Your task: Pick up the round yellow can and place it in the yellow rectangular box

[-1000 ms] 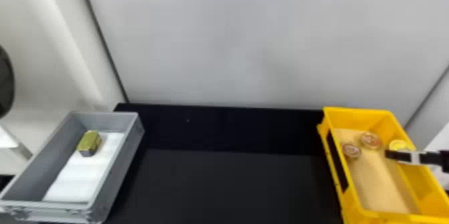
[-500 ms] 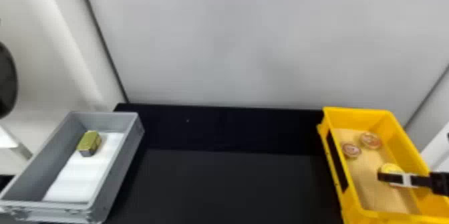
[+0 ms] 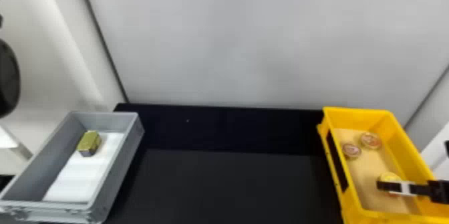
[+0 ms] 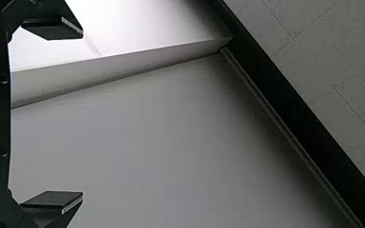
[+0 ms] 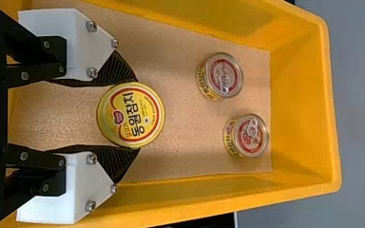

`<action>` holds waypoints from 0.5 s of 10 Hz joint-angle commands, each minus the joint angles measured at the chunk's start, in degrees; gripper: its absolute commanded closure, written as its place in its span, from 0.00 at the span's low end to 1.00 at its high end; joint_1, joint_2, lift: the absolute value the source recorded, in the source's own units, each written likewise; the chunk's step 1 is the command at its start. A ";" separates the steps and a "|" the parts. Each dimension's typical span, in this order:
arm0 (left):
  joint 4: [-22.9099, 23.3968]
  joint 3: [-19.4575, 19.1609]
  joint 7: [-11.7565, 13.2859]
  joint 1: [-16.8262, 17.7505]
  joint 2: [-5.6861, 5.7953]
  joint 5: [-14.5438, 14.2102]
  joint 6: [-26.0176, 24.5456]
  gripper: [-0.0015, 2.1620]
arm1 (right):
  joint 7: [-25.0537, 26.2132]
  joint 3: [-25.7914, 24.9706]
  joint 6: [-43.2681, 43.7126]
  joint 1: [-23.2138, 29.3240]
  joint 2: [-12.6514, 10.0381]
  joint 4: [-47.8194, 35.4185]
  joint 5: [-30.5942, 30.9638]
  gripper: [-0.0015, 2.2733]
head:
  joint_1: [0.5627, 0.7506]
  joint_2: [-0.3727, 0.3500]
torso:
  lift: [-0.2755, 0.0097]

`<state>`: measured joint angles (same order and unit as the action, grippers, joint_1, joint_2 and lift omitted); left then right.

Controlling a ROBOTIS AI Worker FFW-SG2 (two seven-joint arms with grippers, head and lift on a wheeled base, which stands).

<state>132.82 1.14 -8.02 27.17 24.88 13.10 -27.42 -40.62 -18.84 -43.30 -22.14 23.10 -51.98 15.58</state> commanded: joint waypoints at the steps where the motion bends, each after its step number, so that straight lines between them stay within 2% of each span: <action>1: -0.11 0.09 0.01 0.08 0.00 -0.01 0.07 0.04 | 0.53 0.56 0.13 -0.01 0.01 0.39 -0.72 0.31 | 0.53 0.59 | 0.93; 3: -0.11 0.09 0.01 0.17 -0.09 -0.01 0.16 0.04 | 0.79 0.83 0.13 -0.01 -0.07 0.48 -0.99 0.29 | 0.53 0.59 | 0.93; 5: -0.11 0.09 0.10 0.17 -0.17 0.08 0.07 0.04 | 1.05 1.79 0.04 -0.45 -0.07 1.18 -1.60 0.21 | 0.53 0.59 | 0.93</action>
<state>132.71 1.24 -7.93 27.32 24.81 13.15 -27.30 -39.65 -17.69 -43.21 -22.32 23.03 -51.24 14.39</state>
